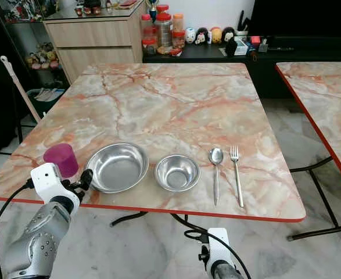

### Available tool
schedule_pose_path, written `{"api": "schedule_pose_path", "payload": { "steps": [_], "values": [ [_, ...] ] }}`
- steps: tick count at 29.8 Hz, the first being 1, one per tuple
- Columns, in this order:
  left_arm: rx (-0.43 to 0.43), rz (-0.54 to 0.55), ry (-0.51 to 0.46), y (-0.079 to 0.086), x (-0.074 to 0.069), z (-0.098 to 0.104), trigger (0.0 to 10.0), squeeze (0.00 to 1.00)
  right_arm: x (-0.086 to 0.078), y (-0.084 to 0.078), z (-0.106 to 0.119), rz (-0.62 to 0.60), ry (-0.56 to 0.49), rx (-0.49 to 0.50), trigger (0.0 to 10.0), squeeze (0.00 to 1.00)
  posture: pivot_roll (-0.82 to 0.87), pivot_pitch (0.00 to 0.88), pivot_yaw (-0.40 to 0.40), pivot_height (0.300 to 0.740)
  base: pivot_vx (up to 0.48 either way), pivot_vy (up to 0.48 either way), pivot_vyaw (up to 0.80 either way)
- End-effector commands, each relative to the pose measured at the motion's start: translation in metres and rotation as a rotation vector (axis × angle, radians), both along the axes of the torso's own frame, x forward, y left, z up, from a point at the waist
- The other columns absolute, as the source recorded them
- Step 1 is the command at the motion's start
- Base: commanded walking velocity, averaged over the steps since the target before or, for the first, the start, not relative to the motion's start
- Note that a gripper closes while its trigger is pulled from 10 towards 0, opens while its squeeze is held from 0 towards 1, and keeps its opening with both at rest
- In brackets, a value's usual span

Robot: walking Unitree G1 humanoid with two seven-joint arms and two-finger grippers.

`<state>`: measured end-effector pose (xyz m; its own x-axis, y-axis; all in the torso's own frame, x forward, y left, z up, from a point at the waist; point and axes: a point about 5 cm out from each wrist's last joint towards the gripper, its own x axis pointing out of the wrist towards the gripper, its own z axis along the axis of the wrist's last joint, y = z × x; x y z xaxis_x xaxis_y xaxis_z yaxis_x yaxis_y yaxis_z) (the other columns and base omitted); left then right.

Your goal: Setting the table

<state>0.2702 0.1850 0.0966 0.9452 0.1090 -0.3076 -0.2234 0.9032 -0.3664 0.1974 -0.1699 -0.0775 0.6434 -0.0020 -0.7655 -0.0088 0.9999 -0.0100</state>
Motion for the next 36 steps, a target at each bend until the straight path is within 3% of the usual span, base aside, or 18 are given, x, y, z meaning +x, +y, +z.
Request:
{"api": "schedule_pose_path", "payload": {
  "steps": [1,12,16,36],
  "values": [
    [-0.012,-0.018,0.021,0.000,0.002,0.000,10.0,0.00,-0.001,0.003,-0.001,0.008,0.012,0.004,10.0,0.00,0.08,0.000,0.063,0.740,0.000,0.000,0.00],
    [-0.018,-0.053,0.039,-0.007,0.008,0.001,10.0,0.00,0.000,0.004,-0.001,0.002,0.008,0.009,10.0,0.00,0.07,0.000,0.070,0.740,0.000,0.000,0.00],
    [-0.024,-0.096,0.038,-0.018,0.016,0.003,10.0,0.00,-0.002,0.002,-0.001,-0.015,0.009,0.009,10.0,0.00,0.05,0.000,0.076,0.740,0.000,0.000,0.00],
    [-0.025,-0.012,0.047,-0.016,0.026,0.003,10.0,0.00,-0.002,-0.002,-0.001,-0.041,0.007,0.009,10.0,0.00,0.05,0.000,0.068,0.740,0.000,0.000,0.00]
  ]
}}
